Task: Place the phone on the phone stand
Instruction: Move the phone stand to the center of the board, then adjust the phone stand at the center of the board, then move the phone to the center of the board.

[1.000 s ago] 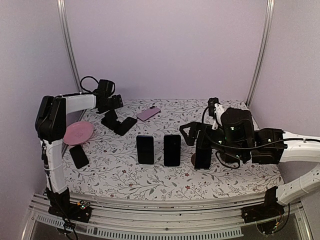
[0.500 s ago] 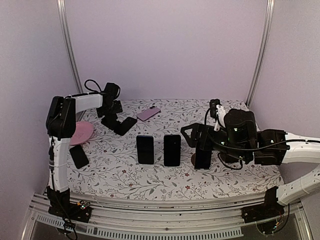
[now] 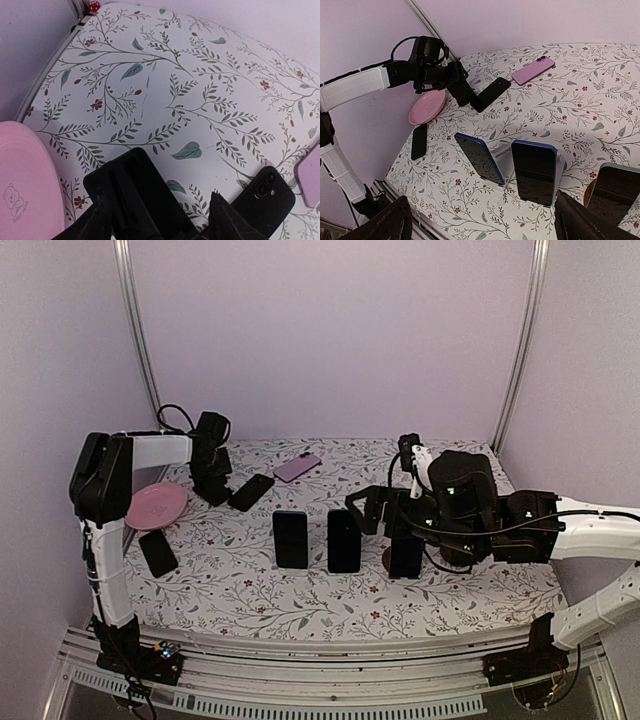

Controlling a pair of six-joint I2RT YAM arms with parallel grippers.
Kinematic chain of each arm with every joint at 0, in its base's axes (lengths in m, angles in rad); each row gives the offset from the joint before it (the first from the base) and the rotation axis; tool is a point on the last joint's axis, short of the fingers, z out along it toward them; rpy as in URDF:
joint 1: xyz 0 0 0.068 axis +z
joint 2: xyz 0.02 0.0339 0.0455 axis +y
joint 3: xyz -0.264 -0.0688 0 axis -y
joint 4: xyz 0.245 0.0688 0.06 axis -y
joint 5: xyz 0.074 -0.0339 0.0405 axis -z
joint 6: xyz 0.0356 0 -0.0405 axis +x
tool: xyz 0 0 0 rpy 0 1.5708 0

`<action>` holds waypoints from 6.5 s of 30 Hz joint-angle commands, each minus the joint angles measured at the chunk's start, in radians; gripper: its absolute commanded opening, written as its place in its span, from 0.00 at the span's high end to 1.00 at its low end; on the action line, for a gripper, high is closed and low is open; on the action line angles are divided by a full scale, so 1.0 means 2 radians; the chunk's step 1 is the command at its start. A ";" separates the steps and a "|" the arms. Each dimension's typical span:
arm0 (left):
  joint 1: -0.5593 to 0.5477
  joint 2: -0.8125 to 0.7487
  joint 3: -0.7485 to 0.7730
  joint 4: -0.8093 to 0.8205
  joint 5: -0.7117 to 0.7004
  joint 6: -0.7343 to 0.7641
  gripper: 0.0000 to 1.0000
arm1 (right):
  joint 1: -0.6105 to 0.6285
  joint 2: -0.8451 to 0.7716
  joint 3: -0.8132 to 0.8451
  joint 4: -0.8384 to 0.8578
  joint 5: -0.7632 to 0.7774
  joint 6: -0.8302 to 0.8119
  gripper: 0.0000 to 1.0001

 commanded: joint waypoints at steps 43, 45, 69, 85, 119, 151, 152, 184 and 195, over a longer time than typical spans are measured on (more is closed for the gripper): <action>-0.167 -0.420 -0.519 0.277 0.118 0.050 0.16 | 0.024 -0.009 -0.031 0.001 0.005 0.041 0.01; -0.170 -0.433 -0.520 0.265 0.113 0.035 0.15 | 0.023 -0.010 -0.031 -0.002 0.007 0.040 0.01; -0.296 -0.349 -0.381 -0.082 -0.143 -0.325 0.03 | 0.032 -0.021 -0.027 -0.005 0.017 0.035 0.01; -0.279 -0.258 -0.335 -0.073 -0.142 -0.314 0.03 | 0.036 -0.029 -0.028 -0.012 0.021 0.036 0.01; -0.265 -0.355 -0.455 0.197 0.011 0.060 0.38 | 0.036 -0.027 -0.039 -0.007 0.025 0.045 0.01; -0.224 -0.371 -0.476 0.178 0.075 0.086 0.03 | 0.037 -0.023 -0.037 -0.008 0.024 0.048 0.01; -0.224 -0.377 -0.474 0.175 0.078 0.085 0.03 | 0.037 -0.023 -0.037 -0.009 0.025 0.048 0.01; -0.091 -0.137 -0.086 0.062 0.214 0.212 0.07 | 0.035 -0.010 -0.004 -0.029 0.049 0.016 0.01; -0.078 0.095 0.155 -0.017 0.236 0.265 0.05 | 0.028 -0.017 0.007 -0.029 0.059 -0.012 0.01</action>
